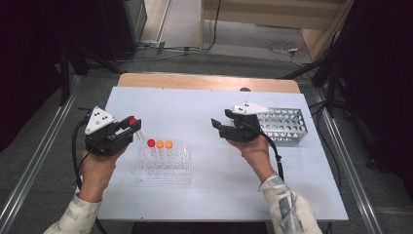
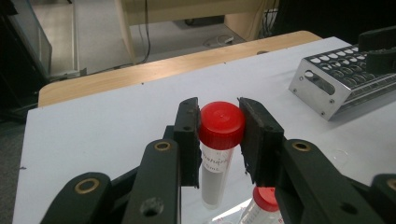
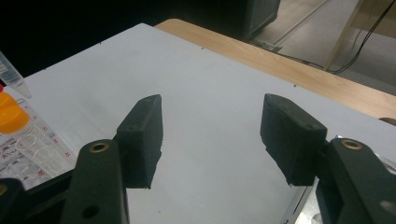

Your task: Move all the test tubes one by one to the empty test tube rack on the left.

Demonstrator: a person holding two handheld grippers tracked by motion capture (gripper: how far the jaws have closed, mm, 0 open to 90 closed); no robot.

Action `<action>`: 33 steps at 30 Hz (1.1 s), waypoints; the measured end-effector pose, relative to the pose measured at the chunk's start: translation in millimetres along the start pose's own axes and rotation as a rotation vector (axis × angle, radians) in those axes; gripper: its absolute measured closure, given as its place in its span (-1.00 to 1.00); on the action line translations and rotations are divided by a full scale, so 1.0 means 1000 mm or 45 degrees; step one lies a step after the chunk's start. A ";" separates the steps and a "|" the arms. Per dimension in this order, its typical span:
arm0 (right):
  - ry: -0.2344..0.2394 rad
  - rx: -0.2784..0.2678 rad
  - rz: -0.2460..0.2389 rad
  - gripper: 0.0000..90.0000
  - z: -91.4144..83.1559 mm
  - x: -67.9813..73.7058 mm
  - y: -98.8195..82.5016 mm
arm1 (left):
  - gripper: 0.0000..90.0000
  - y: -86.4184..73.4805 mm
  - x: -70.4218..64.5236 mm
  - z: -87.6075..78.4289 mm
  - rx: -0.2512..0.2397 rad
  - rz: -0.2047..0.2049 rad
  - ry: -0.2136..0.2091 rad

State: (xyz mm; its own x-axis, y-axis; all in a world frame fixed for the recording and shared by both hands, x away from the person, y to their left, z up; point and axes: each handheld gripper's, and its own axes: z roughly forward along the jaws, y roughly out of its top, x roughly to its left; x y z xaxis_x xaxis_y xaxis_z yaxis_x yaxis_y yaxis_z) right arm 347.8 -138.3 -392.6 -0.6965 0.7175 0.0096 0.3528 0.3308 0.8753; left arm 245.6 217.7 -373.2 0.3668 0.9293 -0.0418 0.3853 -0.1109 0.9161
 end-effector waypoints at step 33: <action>-0.030 0.013 0.037 -0.17 -0.011 -0.012 -0.025 | 0.52 -0.047 -0.014 0.010 0.063 0.050 -0.080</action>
State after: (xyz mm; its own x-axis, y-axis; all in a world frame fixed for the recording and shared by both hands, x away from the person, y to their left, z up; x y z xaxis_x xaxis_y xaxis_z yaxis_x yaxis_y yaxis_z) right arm 340.5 -161.6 -409.4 -0.6708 0.7412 0.0237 0.3792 0.3154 0.8699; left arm 231.0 206.3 -420.2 0.4339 0.9004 -0.0328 0.4105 -0.1652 0.8967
